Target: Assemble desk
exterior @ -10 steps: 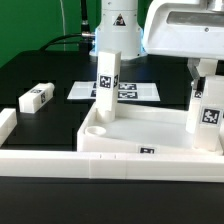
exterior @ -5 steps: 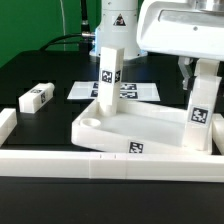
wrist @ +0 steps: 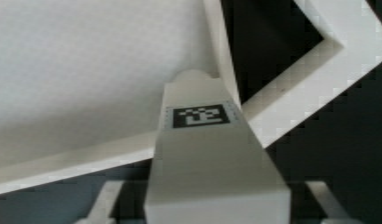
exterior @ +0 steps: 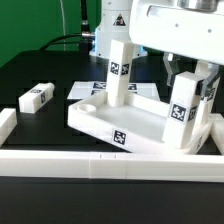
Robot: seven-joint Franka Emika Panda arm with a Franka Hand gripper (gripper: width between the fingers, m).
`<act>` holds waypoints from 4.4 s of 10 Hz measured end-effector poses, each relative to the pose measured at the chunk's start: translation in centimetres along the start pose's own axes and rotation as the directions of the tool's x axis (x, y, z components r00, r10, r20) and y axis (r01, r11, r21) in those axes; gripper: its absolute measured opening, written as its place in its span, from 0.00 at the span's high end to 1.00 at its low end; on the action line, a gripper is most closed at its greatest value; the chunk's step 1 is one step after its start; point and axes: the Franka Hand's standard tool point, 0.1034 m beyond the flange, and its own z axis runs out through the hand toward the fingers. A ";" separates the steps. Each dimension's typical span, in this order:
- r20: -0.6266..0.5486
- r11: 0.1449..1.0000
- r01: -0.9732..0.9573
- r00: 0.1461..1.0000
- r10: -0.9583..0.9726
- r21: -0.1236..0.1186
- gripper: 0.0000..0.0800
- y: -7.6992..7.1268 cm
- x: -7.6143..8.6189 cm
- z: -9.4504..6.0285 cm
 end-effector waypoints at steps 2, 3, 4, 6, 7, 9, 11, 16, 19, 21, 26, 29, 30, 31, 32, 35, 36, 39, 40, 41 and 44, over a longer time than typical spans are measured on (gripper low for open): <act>0.000 1.000 0.004 1.000 -0.004 0.001 0.39 0.0 0.0 0.0; -0.001 1.000 0.005 1.000 -0.005 0.001 0.23 -0.1 0.0 0.0; -0.001 1.000 0.010 1.000 -0.010 0.009 0.23 -0.4 -0.2 -0.7; 0.013 0.997 0.076 0.997 -0.076 0.035 0.19 1.2 -0.6 -2.9; 0.023 0.995 0.095 0.995 -0.096 0.038 0.19 3.1 -0.5 -3.6; 0.029 0.995 0.089 0.995 -0.090 0.036 0.19 4.2 -0.1 -3.6; 0.029 0.995 0.091 0.995 -0.093 0.036 0.19 4.1 -0.2 -3.5; 0.038 0.965 0.254 0.966 -0.257 0.069 0.19 11.3 -0.6 -4.0; 0.029 0.955 0.288 0.956 -0.291 0.069 0.19 12.8 0.2 -4.5; 0.029 0.955 0.288 0.957 -0.290 0.068 0.19 12.9 0.2 -4.5; 0.064 0.913 0.400 0.912 -0.406 0.084 0.19 22.8 1.9 -2.7; 0.063 0.911 0.404 0.910 -0.410 0.084 0.19 23.2 2.1 -2.3; 0.064 0.911 0.404 0.910 -0.409 0.083 0.19 23.2 2.1 -2.2; 0.064 0.911 0.404 0.910 -0.409 0.083 0.19 23.4 2.2 -2.2; 0.074 0.904 0.419 0.902 -0.425 0.086 0.19 24.9 2.4 -1.7; 0.094 0.902 0.427 0.897 -0.431 0.064 0.19 30.0 4.0 1.6; 0.090 0.897 0.436 0.893 -0.441 0.069 0.19 29.3 3.9 1.3; 0.182 0.896 0.434 0.878 -0.443 0.088 0.19 29.3 3.0 1.3; 0.227 0.895 0.437 0.865 -0.447 0.092 0.19 29.3 3.2 1.4; 0.303 0.884 0.457 0.832 -0.465 0.102 0.19 30.4 3.7 1.9; 0.444 0.890 0.452 0.786 -0.430 0.063 0.19 33.2 5.0 5.0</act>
Offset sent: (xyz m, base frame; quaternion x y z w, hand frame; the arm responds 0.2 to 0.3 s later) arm -0.0089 0.0174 0.0257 -0.0007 -0.0223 -0.0205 0.9995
